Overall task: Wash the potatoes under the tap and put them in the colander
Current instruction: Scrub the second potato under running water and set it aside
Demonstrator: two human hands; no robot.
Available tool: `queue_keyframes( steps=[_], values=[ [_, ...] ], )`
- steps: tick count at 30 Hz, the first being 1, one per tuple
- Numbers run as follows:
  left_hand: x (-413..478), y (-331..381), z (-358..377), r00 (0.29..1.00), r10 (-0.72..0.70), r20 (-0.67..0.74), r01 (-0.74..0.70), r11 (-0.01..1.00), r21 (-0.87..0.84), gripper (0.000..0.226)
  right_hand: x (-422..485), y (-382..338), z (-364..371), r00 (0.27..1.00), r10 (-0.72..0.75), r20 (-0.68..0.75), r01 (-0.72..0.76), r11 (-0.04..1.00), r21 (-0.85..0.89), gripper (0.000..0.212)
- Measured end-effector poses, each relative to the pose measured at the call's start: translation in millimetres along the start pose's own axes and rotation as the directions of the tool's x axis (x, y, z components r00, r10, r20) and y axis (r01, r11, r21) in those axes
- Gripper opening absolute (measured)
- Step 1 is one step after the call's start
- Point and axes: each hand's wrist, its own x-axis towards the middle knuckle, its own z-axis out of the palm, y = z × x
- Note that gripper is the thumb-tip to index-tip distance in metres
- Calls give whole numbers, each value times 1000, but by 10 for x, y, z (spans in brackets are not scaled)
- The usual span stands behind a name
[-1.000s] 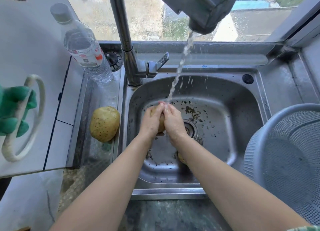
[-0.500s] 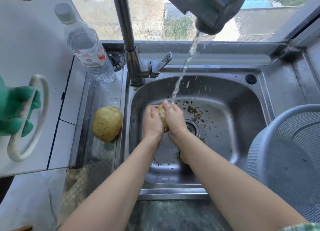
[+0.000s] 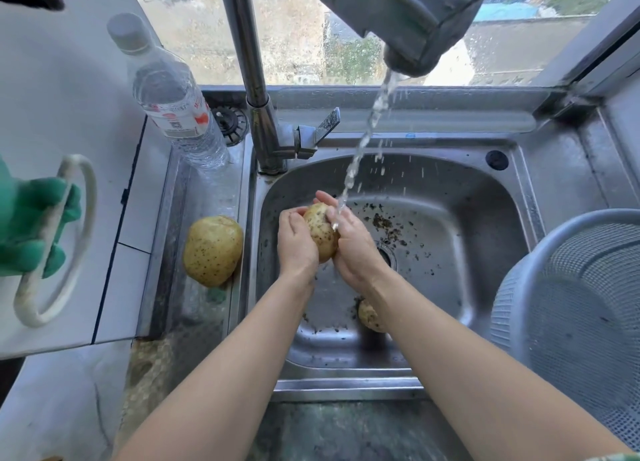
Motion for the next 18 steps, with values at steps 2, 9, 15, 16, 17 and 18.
queue_keyframes(
  steps=[2,9,15,16,17,18],
  values=[
    [-18,12,-8,998,-57,41,59,997,-54,28,-54,57,-55,994,-24,103,31,998,-60,52],
    [-53,24,25,1000,-13,19,15,997,-70,29,24,13,8,997,-48,-64,47,999,-12,29],
    [10,-7,4,998,-58,4,59,994,-91,30,-51,-34,1,996,-39,77,41,999,-30,30],
    [1,-19,16,999,-41,0,41,995,-92,29,-35,-28,38,998,-57,8,58,995,-76,25],
    [-6,-21,27,1000,-26,-6,25,996,-90,27,-13,-26,61,997,-64,-49,59,993,-104,22],
    [-4,-20,29,1000,-17,-16,15,996,-93,26,-5,-42,74,997,-54,-63,47,994,-101,23]
  ],
)
